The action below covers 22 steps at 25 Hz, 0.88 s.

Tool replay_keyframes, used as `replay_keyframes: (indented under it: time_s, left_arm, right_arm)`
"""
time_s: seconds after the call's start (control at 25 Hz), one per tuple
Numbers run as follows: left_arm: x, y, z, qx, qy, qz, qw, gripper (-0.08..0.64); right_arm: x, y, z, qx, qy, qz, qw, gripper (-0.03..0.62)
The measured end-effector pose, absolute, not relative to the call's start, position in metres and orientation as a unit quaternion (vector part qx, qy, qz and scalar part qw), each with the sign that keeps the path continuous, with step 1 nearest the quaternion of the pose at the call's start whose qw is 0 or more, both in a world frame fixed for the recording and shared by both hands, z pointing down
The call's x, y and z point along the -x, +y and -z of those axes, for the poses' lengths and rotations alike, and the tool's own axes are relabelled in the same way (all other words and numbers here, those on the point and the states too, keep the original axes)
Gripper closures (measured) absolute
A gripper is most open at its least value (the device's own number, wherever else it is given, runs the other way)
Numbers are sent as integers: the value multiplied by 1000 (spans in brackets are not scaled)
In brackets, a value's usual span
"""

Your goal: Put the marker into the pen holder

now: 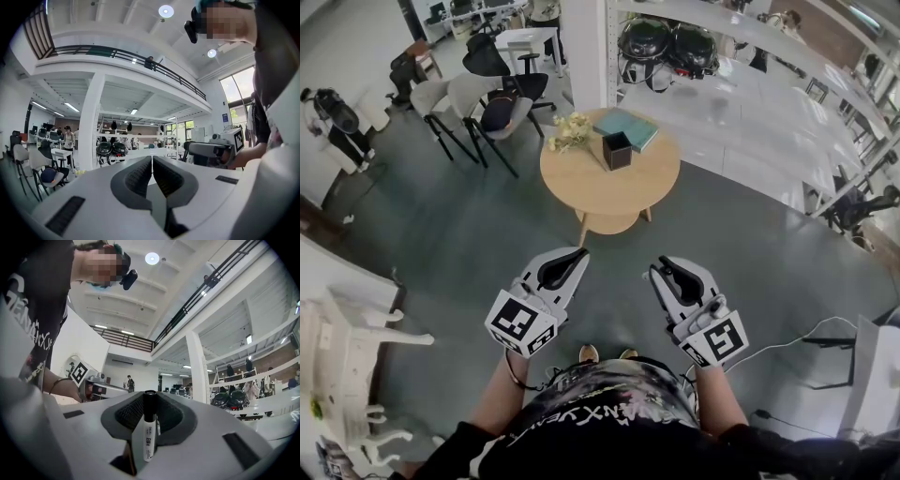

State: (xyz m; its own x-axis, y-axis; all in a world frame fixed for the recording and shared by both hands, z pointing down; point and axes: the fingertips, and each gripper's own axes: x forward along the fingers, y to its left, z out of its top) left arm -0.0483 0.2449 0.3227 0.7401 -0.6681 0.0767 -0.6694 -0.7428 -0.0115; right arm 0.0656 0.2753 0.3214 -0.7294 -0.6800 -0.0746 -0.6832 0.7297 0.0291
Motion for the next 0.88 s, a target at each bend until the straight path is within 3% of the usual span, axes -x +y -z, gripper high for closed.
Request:
replay_keyframes:
  time_s: [0.88]
  left_arm:
    - [-12,276,-329,-930,-365,-49,4,532]
  right_arm:
    - [-120,297,-322,353,934,-36,43,518]
